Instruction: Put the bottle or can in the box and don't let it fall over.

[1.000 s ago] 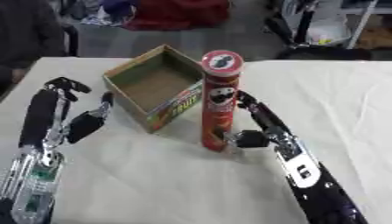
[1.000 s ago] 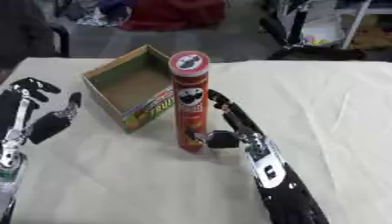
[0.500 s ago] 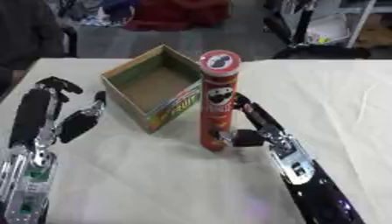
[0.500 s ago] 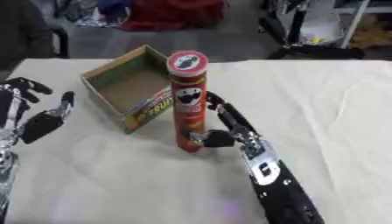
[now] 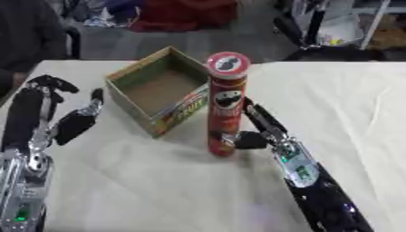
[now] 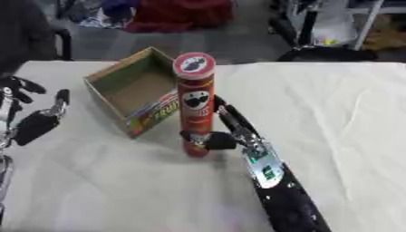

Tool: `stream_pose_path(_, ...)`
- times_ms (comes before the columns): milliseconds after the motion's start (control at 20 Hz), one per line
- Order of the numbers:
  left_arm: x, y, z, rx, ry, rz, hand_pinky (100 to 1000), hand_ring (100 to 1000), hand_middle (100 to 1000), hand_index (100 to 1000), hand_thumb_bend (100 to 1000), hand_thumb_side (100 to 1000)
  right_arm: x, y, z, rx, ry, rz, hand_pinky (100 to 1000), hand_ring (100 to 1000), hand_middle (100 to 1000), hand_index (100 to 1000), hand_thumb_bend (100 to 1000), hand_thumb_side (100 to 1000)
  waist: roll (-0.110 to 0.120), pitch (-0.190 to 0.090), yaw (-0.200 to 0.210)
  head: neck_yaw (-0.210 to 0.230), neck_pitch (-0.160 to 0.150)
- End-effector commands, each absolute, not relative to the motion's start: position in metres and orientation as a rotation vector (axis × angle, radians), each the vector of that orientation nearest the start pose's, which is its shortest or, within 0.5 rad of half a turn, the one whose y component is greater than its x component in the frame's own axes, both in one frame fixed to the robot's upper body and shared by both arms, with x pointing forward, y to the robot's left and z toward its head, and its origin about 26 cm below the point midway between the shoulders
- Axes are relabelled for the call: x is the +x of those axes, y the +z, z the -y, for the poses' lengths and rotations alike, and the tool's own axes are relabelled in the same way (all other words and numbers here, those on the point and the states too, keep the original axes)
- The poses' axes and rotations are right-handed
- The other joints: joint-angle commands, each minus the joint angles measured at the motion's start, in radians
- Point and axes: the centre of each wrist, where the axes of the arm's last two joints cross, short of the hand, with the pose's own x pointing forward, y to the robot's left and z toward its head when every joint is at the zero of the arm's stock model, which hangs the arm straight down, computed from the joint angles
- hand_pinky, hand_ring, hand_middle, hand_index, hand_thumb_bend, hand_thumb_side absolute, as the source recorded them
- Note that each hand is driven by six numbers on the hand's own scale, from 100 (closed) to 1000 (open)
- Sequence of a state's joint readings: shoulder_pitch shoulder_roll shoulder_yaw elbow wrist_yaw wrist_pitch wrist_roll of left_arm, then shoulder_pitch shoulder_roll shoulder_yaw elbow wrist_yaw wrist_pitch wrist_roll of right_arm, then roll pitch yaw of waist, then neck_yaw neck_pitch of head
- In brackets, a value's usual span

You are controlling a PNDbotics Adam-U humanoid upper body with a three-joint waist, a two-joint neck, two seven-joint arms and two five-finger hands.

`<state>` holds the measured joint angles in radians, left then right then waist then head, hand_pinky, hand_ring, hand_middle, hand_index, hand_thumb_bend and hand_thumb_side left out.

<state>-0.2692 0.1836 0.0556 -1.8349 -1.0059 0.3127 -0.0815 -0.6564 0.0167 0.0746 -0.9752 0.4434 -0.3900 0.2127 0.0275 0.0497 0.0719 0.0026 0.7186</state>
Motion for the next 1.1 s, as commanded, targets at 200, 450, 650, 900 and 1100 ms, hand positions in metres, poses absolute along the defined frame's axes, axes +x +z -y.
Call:
stream_pose_path(200, 0.319, 0.161, -0.264, 1.197, -0.598, 1.577, 555, 573, 594, 620, 343, 628, 0.427, 0.048, 0.130, 0.068, 0.882, 1.922, 936, 1000, 1000, 1000, 512, 423, 0.015, -0.006, 0.005, -0.005, -0.004)
stream_pose_path(450, 0.318, 0.164, -0.265, 1.210, -0.593, 1.574, 557, 571, 591, 620, 339, 632, 0.427, 0.046, 0.126, 0.081, 0.852, 1.922, 936, 1000, 1000, 1000, 509, 426, 0.017, -0.006, 0.007, -0.008, -0.003)
stream_pose_path(650, 0.318, 0.167, -0.266, 1.223, -0.591, 1.573, 558, 571, 590, 620, 335, 634, 0.427, 0.046, 0.123, 0.091, 0.837, 1.922, 935, 1000, 1000, 1000, 507, 424, 0.019, -0.006, 0.011, -0.012, -0.004)
stream_pose_path(900, 0.317, 0.168, -0.269, 1.203, -0.565, 1.565, 593, 620, 625, 661, 317, 643, 0.426, 0.042, 0.118, 0.104, 0.814, 1.906, 931, 1000, 1000, 1000, 494, 298, 0.019, -0.006, 0.015, -0.016, -0.005)
stream_pose_path(1100, 0.313, 0.169, -0.273, 1.233, -0.473, 1.596, 639, 702, 691, 660, 296, 575, 0.425, 0.033, 0.120, 0.086, 0.744, 1.858, 912, 1000, 1000, 1000, 480, 100, 0.017, -0.006, 0.016, -0.016, -0.009)
